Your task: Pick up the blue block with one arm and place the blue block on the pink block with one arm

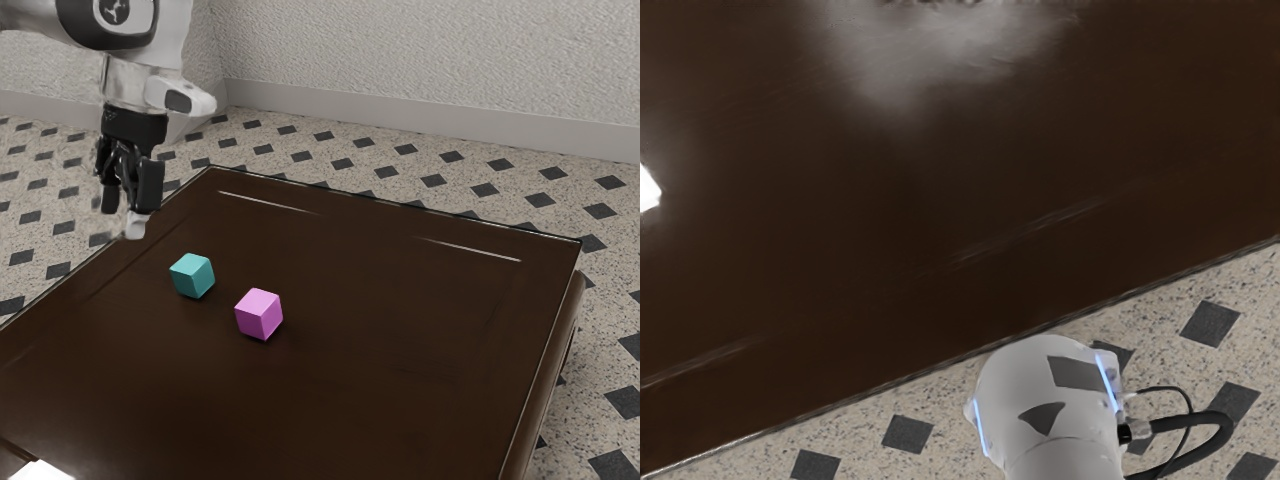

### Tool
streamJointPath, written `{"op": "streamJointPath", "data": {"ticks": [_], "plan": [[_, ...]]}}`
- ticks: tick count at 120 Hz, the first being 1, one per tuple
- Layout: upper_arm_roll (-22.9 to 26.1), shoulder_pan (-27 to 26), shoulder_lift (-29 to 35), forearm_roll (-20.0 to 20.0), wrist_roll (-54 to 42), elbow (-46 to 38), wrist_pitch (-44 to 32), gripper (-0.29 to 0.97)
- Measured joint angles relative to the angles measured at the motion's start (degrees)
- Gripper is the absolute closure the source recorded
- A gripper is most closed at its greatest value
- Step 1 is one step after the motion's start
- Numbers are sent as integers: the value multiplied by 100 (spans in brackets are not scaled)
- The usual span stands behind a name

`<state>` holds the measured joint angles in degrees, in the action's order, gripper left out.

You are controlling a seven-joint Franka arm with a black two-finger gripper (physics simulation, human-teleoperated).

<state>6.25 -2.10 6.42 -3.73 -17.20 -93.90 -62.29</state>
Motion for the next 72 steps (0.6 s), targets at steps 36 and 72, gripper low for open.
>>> {"op": "streamJointPath", "data": {"ticks": [36,72], "plan": [[-1053,316,161,-109,-2178,-1898,-2875,0],[-1178,1145,-1828,-54,-5589,-999,-4926,0]]}}
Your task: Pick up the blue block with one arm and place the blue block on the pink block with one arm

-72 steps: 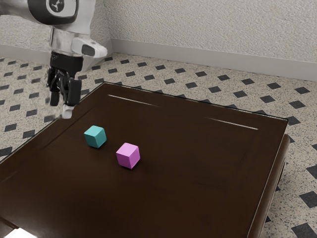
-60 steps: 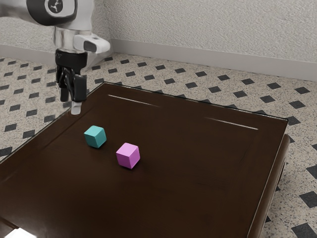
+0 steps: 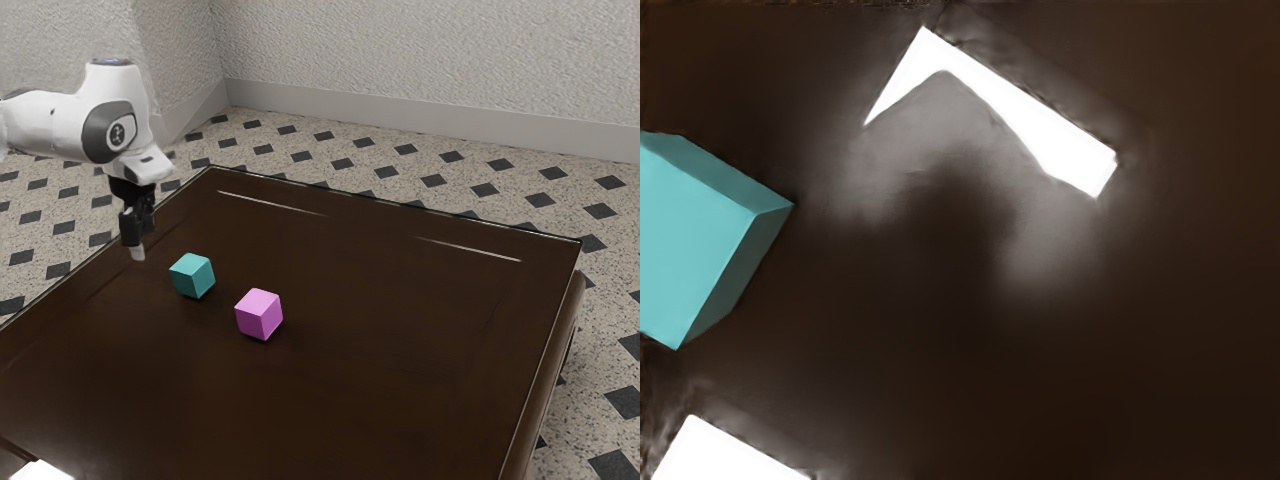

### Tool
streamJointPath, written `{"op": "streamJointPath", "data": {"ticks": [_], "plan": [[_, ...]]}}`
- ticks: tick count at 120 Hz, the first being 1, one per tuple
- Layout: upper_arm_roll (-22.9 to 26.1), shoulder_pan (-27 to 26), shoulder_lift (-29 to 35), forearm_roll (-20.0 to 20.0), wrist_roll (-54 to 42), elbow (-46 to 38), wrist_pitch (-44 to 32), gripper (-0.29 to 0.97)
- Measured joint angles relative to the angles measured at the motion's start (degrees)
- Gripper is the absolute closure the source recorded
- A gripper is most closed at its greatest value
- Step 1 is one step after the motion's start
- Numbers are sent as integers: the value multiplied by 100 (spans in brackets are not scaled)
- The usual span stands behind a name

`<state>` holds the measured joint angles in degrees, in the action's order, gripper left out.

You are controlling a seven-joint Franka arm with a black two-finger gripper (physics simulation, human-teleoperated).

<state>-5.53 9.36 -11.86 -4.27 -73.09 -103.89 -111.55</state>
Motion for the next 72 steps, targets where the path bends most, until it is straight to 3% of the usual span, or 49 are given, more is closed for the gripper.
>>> {"op": "streamJointPath", "data": {"ticks": [38,72], "plan": [[8,209,-1704,434,-2364,1450,-752,0],[8,273,-2457,790,-3647,2068,-905,0]]}}
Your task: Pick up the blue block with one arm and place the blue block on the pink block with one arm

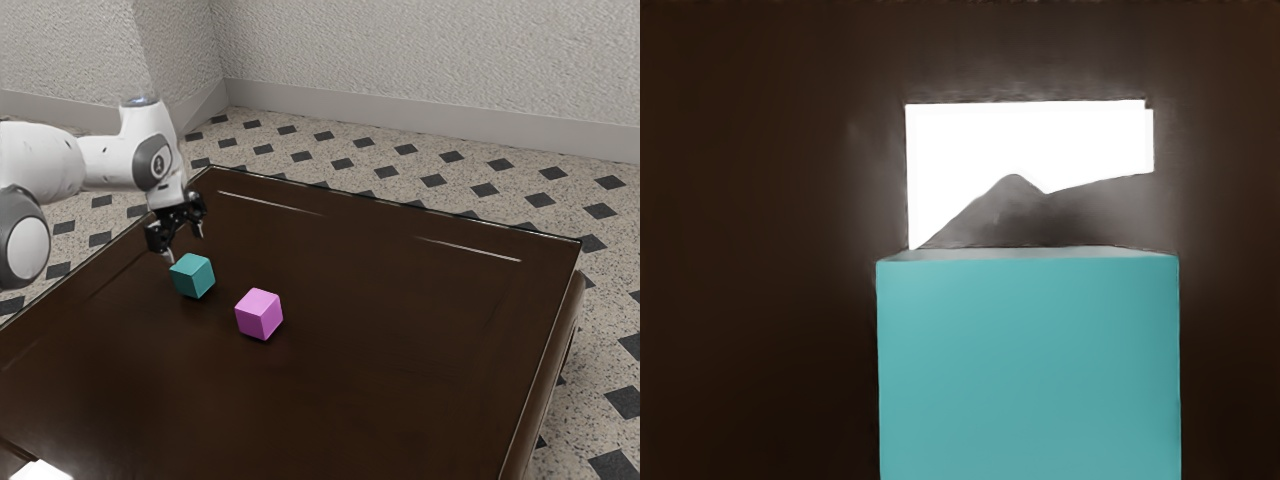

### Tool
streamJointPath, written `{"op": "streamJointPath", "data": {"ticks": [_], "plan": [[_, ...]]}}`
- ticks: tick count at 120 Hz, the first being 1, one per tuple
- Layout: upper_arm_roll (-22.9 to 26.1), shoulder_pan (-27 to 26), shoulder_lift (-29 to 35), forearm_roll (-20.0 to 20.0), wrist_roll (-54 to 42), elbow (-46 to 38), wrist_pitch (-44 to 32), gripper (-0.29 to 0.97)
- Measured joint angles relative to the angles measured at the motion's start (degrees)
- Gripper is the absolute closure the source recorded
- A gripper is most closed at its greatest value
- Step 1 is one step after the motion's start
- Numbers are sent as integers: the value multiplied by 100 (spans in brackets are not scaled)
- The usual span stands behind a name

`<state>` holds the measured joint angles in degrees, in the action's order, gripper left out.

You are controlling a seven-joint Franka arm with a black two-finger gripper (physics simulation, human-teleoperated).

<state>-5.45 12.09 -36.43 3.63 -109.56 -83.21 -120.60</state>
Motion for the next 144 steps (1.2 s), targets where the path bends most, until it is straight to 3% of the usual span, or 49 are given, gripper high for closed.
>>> {"op": "streamJointPath", "data": {"ticks": [44,70,90,110,131,144], "plan": [[-4,12,-346,748,-969,-15,-50,0],[-16,21,-474,844,-1310,-64,-57,0],[-25,51,-482,831,-1502,-73,-64,20],[-21,60,454,696,-1588,-854,-73,36],[235,-62,1478,666,-1149,-1363,187,35],[550,-217,1655,660,-700,-1429,380,33]]}}
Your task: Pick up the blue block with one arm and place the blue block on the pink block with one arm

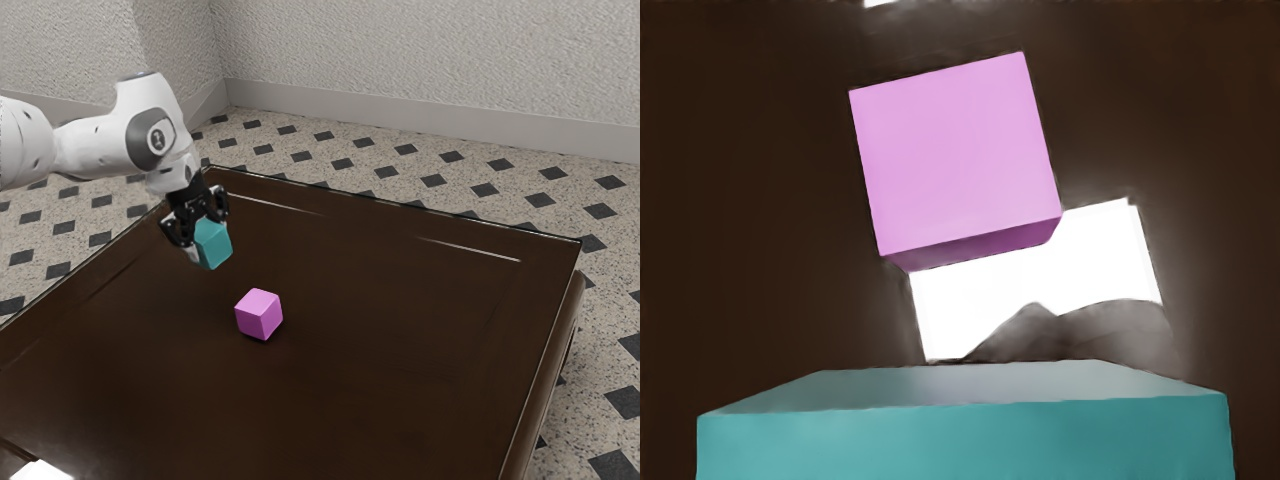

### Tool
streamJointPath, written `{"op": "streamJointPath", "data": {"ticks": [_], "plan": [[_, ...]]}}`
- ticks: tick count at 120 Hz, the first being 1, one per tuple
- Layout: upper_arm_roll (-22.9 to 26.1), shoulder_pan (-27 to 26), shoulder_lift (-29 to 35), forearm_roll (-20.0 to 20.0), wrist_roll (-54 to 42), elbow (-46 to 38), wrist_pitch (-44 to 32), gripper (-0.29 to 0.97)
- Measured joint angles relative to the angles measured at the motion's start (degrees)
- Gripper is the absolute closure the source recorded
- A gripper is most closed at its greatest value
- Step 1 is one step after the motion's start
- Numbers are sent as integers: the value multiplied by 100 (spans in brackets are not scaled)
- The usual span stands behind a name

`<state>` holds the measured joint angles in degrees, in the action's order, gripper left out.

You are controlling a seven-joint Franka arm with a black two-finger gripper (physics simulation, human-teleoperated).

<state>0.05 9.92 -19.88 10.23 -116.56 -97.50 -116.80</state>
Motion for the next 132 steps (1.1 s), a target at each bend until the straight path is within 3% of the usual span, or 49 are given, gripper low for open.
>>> {"op": "streamJointPath", "data": {"ticks": [52,89,103,122,132], "plan": [[211,-503,-873,125,2026,707,233,37],[522,-509,-626,-388,2689,253,254,38],[583,-476,-645,-750,2792,273,275,23],[561,-372,-618,-923,2874,266,302,11],[627,-412,34,-948,2909,48,339,7]]}}
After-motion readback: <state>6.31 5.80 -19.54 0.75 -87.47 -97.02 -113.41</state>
